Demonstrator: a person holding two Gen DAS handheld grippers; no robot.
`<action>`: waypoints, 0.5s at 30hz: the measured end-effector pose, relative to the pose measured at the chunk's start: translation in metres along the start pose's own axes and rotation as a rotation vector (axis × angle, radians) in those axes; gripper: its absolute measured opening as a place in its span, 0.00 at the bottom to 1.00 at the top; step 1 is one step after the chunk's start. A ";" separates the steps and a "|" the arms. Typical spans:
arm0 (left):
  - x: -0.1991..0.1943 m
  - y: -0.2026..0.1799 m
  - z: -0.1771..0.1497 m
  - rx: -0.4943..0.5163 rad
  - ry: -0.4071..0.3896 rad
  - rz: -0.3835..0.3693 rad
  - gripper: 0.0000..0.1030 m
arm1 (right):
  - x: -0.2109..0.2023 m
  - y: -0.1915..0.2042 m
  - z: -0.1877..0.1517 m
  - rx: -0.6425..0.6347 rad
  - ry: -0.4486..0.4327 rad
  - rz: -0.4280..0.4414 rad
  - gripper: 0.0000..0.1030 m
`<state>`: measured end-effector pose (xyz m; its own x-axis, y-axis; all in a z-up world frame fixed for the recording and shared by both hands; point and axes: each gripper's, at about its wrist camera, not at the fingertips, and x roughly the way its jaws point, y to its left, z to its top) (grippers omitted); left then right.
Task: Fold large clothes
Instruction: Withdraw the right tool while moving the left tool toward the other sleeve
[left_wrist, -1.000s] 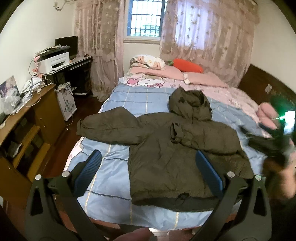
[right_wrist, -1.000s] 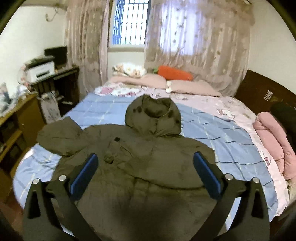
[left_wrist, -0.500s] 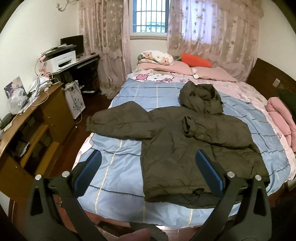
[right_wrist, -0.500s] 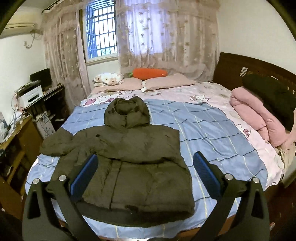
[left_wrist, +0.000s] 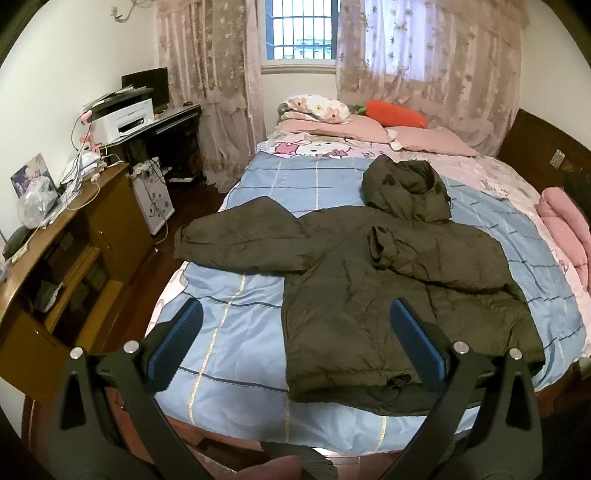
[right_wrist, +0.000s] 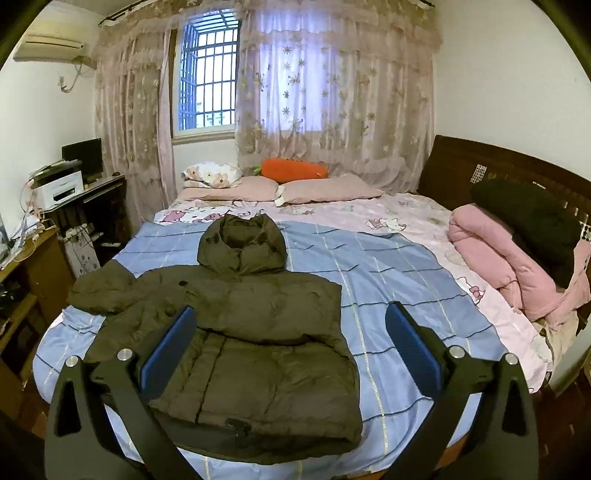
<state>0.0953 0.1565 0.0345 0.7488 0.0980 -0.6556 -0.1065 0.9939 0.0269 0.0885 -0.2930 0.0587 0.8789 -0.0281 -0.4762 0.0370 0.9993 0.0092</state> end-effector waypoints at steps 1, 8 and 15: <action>0.001 -0.001 0.000 0.003 0.004 0.000 0.98 | -0.001 0.001 0.000 0.002 0.001 0.000 0.99; 0.014 0.027 0.002 -0.135 0.056 -0.063 0.98 | -0.002 -0.001 0.000 0.005 0.002 0.001 0.99; 0.038 0.073 0.002 -0.332 0.115 -0.170 0.98 | -0.004 0.001 0.002 0.013 0.008 0.033 0.99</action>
<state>0.1177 0.2333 0.0133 0.6977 -0.0912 -0.7105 -0.2076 0.9235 -0.3225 0.0856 -0.2915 0.0625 0.8757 0.0052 -0.4828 0.0140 0.9992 0.0362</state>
